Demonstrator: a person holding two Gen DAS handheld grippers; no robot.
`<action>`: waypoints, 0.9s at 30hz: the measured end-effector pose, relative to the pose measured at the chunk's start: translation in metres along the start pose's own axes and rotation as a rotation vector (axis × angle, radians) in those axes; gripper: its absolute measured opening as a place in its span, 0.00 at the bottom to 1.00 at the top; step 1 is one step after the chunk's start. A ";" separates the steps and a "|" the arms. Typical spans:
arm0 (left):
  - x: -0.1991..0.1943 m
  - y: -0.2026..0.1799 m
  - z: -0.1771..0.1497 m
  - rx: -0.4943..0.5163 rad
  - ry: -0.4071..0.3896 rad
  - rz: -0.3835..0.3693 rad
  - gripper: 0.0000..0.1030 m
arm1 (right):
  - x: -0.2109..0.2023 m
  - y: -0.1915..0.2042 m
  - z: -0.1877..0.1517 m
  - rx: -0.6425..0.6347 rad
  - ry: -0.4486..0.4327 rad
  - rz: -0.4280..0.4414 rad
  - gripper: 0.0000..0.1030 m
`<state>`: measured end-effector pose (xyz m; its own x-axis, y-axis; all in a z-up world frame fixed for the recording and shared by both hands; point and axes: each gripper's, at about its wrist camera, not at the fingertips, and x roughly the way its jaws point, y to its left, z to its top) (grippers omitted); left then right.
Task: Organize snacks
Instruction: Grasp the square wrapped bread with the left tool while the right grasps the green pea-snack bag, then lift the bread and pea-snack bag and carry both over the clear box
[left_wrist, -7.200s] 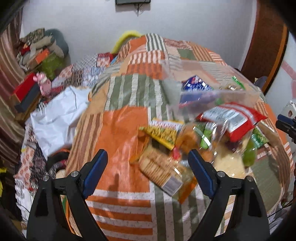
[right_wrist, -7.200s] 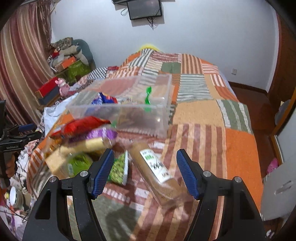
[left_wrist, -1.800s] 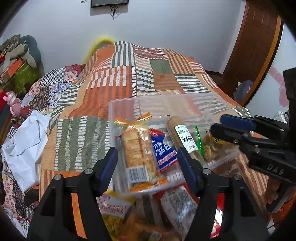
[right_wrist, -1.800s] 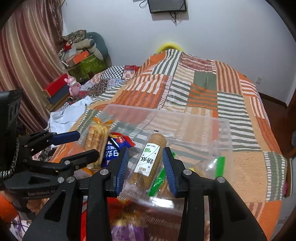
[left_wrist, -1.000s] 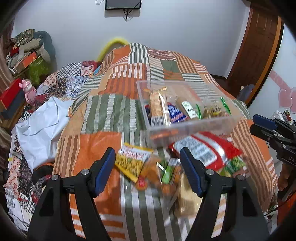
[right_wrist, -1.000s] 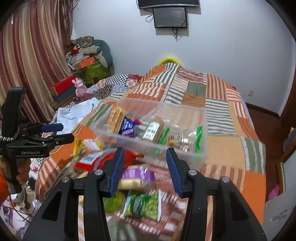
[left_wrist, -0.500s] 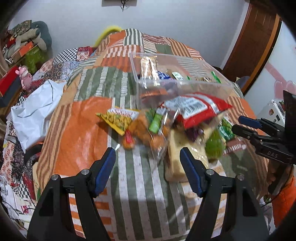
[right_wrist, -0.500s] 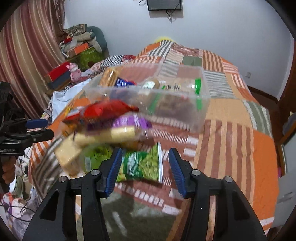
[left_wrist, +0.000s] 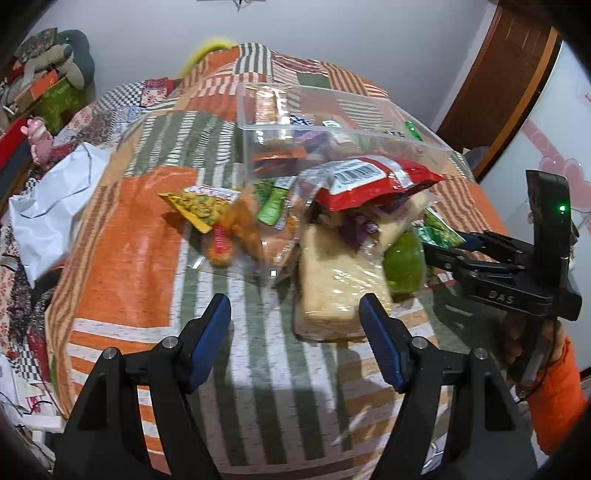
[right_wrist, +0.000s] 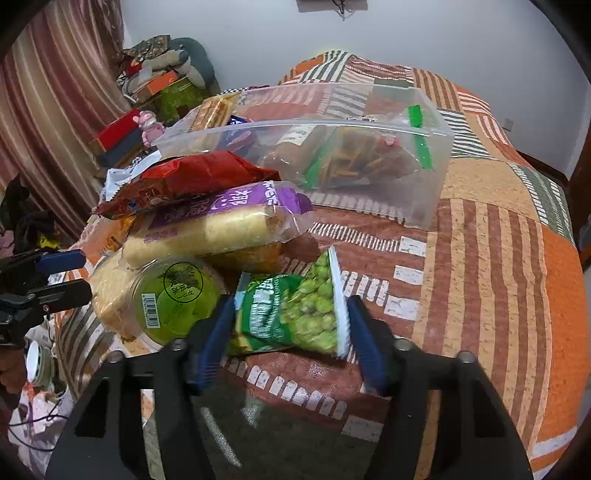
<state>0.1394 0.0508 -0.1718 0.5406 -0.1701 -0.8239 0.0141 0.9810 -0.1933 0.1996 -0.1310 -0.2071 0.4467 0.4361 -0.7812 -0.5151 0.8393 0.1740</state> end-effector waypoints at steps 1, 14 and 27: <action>0.001 -0.001 0.001 -0.003 0.003 -0.006 0.70 | -0.001 0.000 -0.001 -0.001 -0.005 0.002 0.46; 0.025 -0.021 0.010 -0.018 0.057 -0.048 0.70 | -0.027 -0.014 -0.010 0.046 -0.075 0.048 0.25; 0.053 -0.026 0.016 -0.077 0.031 0.038 0.68 | -0.038 -0.022 -0.021 0.087 -0.094 0.086 0.25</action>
<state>0.1814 0.0178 -0.2018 0.5133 -0.1372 -0.8472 -0.0713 0.9769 -0.2014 0.1792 -0.1727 -0.1939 0.4723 0.5329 -0.7021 -0.4908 0.8206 0.2927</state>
